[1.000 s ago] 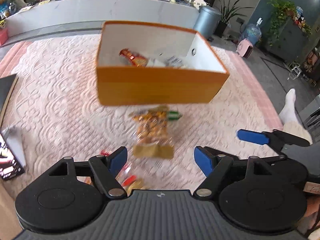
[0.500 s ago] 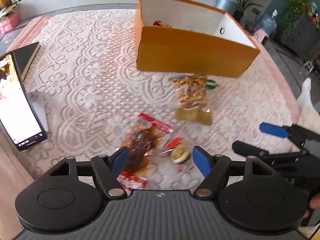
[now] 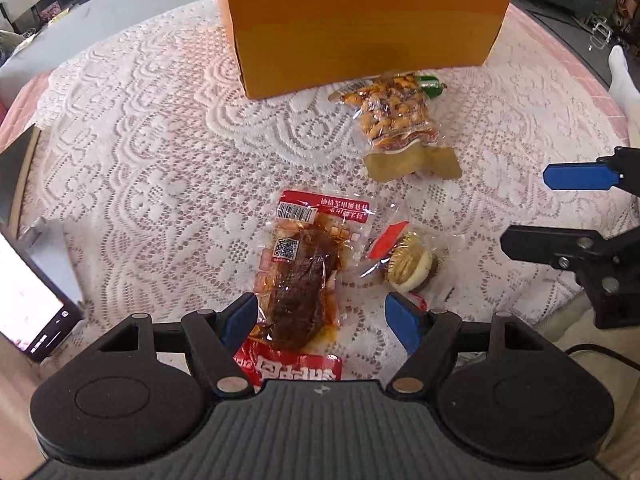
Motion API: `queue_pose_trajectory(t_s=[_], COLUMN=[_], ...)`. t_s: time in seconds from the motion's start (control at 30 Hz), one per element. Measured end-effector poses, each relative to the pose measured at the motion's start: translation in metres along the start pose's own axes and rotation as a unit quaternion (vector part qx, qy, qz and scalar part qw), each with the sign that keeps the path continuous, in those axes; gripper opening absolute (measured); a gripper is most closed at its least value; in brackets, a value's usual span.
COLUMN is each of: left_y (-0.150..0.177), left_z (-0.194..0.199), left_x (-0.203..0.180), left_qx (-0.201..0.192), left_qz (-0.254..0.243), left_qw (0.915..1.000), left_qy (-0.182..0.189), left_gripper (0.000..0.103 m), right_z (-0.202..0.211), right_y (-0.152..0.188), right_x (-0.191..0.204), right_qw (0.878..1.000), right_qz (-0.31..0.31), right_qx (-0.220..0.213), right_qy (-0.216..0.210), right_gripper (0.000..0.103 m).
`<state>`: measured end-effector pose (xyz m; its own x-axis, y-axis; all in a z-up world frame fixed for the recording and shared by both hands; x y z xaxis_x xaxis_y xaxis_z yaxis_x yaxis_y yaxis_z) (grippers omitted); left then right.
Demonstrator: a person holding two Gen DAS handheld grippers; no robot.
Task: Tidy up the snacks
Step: 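Move both tools back toward the remaining snack pile, then grasp the red spicy meat packet with the left tool while the right tool grasps the round pastry packet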
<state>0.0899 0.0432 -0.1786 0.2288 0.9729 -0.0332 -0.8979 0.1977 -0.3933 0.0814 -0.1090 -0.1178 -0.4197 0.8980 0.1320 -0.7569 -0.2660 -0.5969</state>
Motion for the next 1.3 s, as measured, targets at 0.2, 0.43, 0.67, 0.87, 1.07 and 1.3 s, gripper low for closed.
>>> queue_pose_trajectory(t_s=[0.2,0.43,0.67,0.87,1.07,1.3], left_y=[0.001,0.0,-0.006,-0.01,-0.012,-0.014], left_z=[-0.013,-0.016,-0.009,-0.002,0.002,0.005], left_x=[0.001,0.008,0.008,0.008,0.018,0.016], left_qx=[0.005,-0.012,-0.037,-0.045,-0.048,-0.05], left_qz=[-0.007,0.025,0.043,0.062,0.117,0.126], left_qw=[0.9999,0.9996,0.9983,0.9967,0.9901,0.9877], left_qy=[-0.008,0.002,0.014,0.028,0.062,0.078], left_gripper=[0.086,0.071,0.055,0.047,0.045,0.044], right_z=[-0.005,-0.016,-0.021,-0.016,-0.018,-0.043], right_y=[-0.001,0.003,0.005,0.001,-0.001,-0.003], right_x=[0.012,0.007,0.005,0.022,0.041,0.054], right_qw=[1.0,1.0,1.0,0.998,0.996,0.997], right_qz=[0.01,0.002,0.001,0.026,0.039,0.031], right_qx=[-0.006,0.003,0.005,-0.013,-0.015,0.006], right_qy=[-0.023,-0.022,-0.023,-0.049,-0.075,-0.069], right_gripper=[0.08,0.079,0.077,0.075,0.073,0.072])
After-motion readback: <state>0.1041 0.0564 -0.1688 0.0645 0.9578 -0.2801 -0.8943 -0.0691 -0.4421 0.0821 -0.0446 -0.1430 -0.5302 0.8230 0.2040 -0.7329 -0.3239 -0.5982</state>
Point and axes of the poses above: each gripper's, at about its wrist camera, not at the fingertips, and z roughly against the way its jaws point, x to its left, y to its underside, the point moved 10 cm from there along -z, roughly the way its jaws point, and after that the axes turned 6 degrees about z, right-handed, at the moved point
